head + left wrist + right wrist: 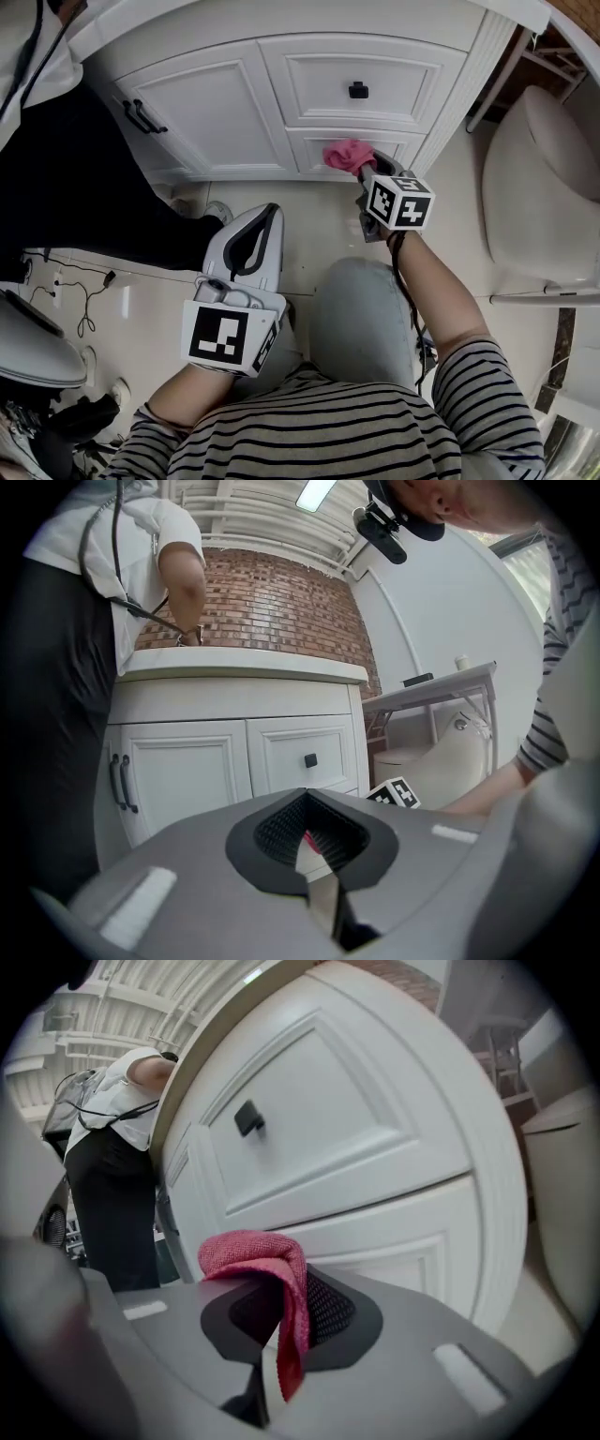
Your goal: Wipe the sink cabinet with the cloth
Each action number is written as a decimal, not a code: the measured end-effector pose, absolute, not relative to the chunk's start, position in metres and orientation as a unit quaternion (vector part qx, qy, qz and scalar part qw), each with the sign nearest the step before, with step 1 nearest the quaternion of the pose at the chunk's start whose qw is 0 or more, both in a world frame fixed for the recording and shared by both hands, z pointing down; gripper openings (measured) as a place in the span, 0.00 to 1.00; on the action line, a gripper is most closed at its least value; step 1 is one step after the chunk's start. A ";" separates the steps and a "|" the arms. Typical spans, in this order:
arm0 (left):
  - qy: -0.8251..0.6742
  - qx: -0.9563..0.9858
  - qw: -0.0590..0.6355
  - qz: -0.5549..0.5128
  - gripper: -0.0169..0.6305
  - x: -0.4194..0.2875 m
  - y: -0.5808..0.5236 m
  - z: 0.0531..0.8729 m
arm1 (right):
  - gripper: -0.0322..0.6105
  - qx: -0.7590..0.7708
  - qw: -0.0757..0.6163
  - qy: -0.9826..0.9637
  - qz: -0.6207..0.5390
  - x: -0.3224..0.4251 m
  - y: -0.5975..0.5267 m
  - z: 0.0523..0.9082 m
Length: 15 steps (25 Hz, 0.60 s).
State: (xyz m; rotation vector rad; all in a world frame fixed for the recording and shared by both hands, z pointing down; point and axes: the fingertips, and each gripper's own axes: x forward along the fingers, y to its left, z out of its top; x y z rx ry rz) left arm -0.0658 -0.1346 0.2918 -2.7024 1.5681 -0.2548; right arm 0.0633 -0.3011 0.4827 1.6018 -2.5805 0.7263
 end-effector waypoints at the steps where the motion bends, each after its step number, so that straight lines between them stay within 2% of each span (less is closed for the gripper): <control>1: 0.504 -0.860 0.003 -0.083 0.03 -0.070 -0.136 0.292 | 0.12 0.502 0.013 -0.832 0.237 0.047 -0.304 0.489; 7: 0.517 -0.851 -0.008 -0.090 0.03 -0.090 -0.147 0.302 | 0.12 0.452 0.068 -0.860 0.229 -0.027 -0.313 0.527; 15: 0.516 -0.851 -0.013 -0.099 0.03 -0.089 -0.155 0.313 | 0.12 0.462 0.107 -0.849 0.233 -0.032 -0.332 0.560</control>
